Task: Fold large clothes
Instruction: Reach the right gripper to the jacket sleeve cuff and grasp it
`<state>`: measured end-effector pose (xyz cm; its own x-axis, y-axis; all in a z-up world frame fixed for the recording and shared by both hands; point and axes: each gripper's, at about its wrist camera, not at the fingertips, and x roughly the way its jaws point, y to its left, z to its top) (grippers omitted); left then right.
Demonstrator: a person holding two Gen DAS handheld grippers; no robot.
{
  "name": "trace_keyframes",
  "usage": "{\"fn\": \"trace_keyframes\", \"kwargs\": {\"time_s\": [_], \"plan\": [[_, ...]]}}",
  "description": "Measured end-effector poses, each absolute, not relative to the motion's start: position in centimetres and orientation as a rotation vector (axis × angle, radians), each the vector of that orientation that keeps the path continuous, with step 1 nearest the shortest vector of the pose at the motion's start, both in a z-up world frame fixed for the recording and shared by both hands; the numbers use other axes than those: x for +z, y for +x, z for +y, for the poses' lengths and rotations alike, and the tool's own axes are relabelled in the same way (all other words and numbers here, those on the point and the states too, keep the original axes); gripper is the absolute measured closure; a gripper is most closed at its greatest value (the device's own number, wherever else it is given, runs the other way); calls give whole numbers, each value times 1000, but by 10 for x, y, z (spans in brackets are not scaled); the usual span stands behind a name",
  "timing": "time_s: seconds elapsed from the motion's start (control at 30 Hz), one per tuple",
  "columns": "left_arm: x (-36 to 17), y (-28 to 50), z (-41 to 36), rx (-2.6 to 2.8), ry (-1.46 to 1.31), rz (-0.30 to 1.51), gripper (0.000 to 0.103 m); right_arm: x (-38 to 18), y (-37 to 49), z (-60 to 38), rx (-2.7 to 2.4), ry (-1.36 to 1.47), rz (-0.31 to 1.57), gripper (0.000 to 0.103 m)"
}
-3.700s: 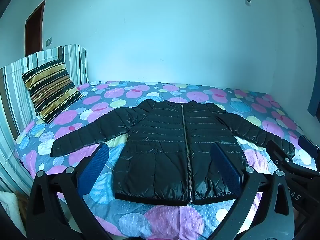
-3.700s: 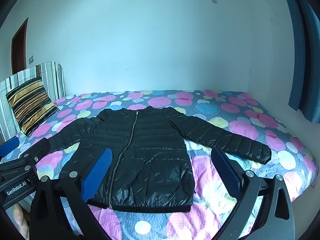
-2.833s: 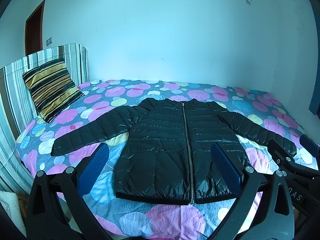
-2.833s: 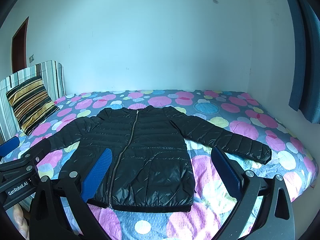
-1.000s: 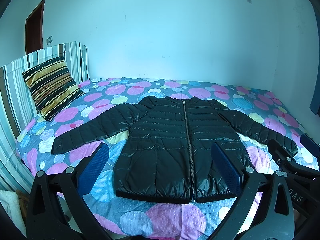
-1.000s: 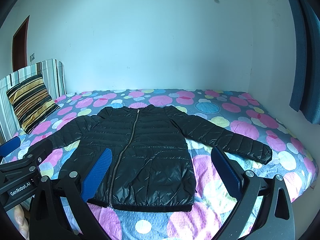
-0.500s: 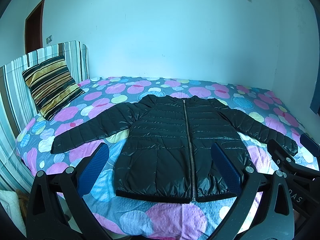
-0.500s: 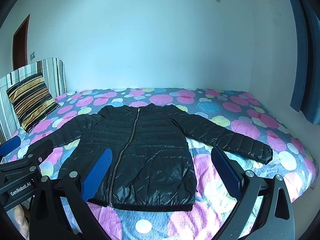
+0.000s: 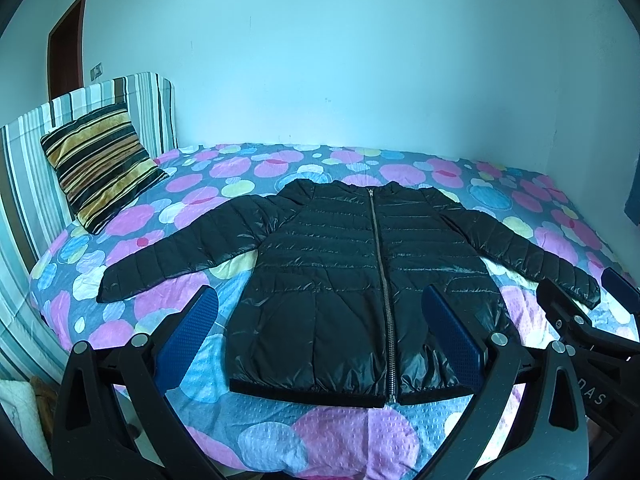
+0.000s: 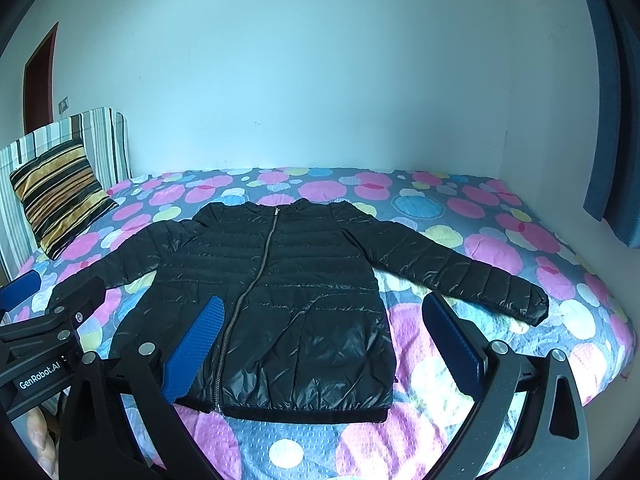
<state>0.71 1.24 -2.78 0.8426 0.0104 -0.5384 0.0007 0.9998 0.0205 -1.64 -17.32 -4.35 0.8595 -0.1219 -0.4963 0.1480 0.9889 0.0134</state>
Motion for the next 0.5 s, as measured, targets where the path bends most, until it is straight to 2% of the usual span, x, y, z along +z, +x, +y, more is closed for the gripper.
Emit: {"fn": "trace_keyframes", "kwargs": {"time_s": [0.23,0.5], "plan": [[-47,48,31,89,18,655,2,-61,5,-187,-177,52,578,4],[-91,121,93,355,70,755,2,-85,48,-222,-272,75,655,4]]}}
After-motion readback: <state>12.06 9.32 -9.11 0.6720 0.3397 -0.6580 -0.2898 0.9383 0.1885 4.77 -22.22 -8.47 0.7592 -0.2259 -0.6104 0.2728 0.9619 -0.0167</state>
